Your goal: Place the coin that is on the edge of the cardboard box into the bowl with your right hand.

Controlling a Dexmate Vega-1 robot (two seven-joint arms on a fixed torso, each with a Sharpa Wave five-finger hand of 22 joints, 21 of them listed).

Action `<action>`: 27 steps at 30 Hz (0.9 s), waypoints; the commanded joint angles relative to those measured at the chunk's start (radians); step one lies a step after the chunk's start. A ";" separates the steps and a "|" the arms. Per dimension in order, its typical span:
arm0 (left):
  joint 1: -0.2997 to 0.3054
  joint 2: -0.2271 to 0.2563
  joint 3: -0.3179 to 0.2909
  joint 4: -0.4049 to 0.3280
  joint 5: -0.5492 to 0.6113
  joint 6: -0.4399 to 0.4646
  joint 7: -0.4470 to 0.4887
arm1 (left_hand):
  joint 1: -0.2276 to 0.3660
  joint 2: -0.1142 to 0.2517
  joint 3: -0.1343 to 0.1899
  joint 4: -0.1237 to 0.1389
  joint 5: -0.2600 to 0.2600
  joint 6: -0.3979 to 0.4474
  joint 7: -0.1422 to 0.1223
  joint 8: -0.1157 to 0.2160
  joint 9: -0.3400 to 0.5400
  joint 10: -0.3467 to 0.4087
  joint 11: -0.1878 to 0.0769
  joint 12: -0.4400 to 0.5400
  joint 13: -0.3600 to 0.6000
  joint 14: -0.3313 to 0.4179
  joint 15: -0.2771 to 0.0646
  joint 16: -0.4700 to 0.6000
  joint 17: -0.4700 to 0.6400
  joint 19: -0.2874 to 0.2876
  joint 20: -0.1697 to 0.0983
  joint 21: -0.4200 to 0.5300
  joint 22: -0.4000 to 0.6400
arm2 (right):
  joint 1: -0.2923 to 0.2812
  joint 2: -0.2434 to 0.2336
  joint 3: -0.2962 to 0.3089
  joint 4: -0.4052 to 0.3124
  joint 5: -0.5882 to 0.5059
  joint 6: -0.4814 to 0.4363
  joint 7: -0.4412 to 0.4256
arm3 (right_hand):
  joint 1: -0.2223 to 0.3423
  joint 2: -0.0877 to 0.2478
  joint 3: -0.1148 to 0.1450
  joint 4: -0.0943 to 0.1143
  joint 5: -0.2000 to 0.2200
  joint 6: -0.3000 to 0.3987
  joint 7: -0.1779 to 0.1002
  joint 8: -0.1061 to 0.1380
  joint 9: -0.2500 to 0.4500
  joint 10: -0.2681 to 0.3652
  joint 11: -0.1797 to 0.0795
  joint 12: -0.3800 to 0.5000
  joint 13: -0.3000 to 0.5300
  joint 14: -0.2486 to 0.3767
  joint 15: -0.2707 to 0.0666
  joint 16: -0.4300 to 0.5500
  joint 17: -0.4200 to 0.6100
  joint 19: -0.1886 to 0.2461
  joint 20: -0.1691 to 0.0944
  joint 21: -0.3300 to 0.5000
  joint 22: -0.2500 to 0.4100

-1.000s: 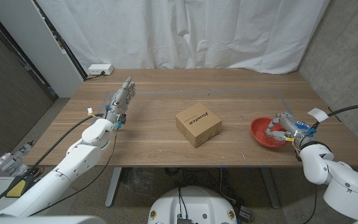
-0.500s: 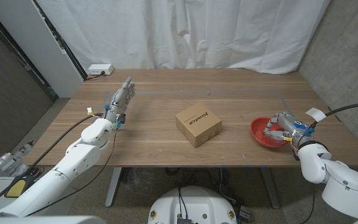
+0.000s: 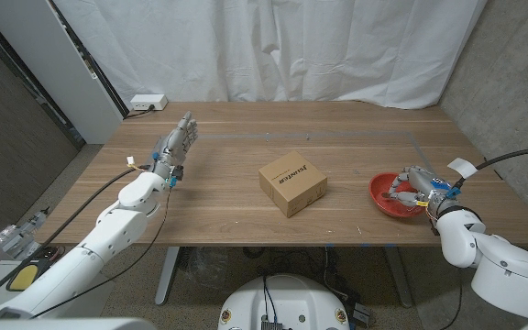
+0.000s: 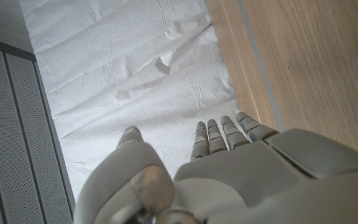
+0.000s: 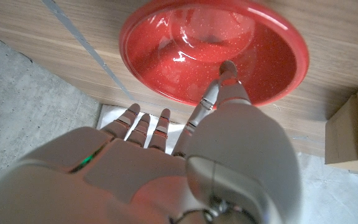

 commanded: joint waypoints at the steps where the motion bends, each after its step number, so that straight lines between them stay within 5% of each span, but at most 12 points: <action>1: -0.034 -0.009 0.012 0.034 0.000 -0.001 -0.020 | 0.007 0.005 -0.007 -0.001 -0.001 0.008 0.001 -0.002 0.003 0.005 0.002 0.001 0.003 -0.003 -0.004 0.000 0.005 -0.005 -0.027 0.001 0.002 | 0.017 -0.032 -0.023 -0.010 0.044 -0.031 -0.022 | -0.031 -0.007 -0.009 0.014 -0.010 -0.044 0.001 -0.030 -0.017 0.000 0.008 -0.005 0.002 0.008 0.006 0.003 0.000 -0.003 0.009 -0.003 0.005; 4: -0.037 -0.010 0.014 0.037 -0.001 0.000 -0.022 | 0.007 0.005 -0.007 -0.001 -0.001 0.009 0.001 -0.002 0.003 0.004 0.003 0.000 0.003 -0.003 -0.004 0.000 0.005 -0.005 -0.027 0.001 0.002 | 0.021 -0.033 -0.029 -0.014 0.053 -0.045 -0.033 | -0.045 -0.008 -0.012 0.020 -0.016 -0.073 0.001 -0.051 -0.029 -0.003 0.009 -0.006 0.002 0.010 0.009 0.003 0.000 -0.003 0.011 -0.003 0.005; 10: -0.036 -0.010 0.013 0.036 -0.001 -0.004 -0.023 | 0.007 0.005 -0.008 -0.001 -0.001 0.008 0.001 -0.002 0.003 0.006 0.005 0.001 0.003 -0.003 -0.004 0.001 0.005 -0.005 -0.027 0.001 0.002 | 0.010 -0.045 -0.023 -0.020 0.069 -0.041 -0.062 | -0.086 -0.003 -0.018 0.035 -0.031 -0.206 0.003 -0.140 -0.072 -0.019 0.025 -0.010 0.001 0.012 0.012 0.000 -0.003 -0.010 0.019 -0.005 0.005; 14: -0.028 -0.007 0.009 0.027 -0.002 -0.008 -0.018 | 0.008 0.005 -0.009 -0.001 -0.001 0.008 0.001 -0.002 0.003 0.006 0.004 0.001 0.003 -0.003 -0.004 0.000 0.005 -0.005 -0.027 0.001 0.002 | -0.010 -0.048 -0.004 -0.028 0.081 -0.034 -0.085 | -0.108 0.001 -0.022 0.046 -0.037 -0.254 0.006 -0.173 -0.086 -0.025 0.029 -0.011 0.001 0.009 0.010 -0.001 -0.003 -0.013 0.021 -0.006 0.004; 27: 0.017 0.005 -0.007 -0.014 -0.006 -0.014 0.002 | 0.008 0.006 -0.010 -0.001 -0.001 0.009 0.001 -0.002 0.003 0.006 0.002 0.001 0.003 -0.003 -0.004 0.000 0.005 -0.006 -0.027 0.001 0.002 | -0.071 -0.068 0.058 -0.051 0.085 -0.001 -0.127 | -0.137 0.009 -0.027 0.061 -0.045 -0.278 0.005 -0.198 -0.100 -0.023 0.037 -0.007 0.000 0.010 0.002 0.000 -0.003 -0.016 0.019 -0.007 0.004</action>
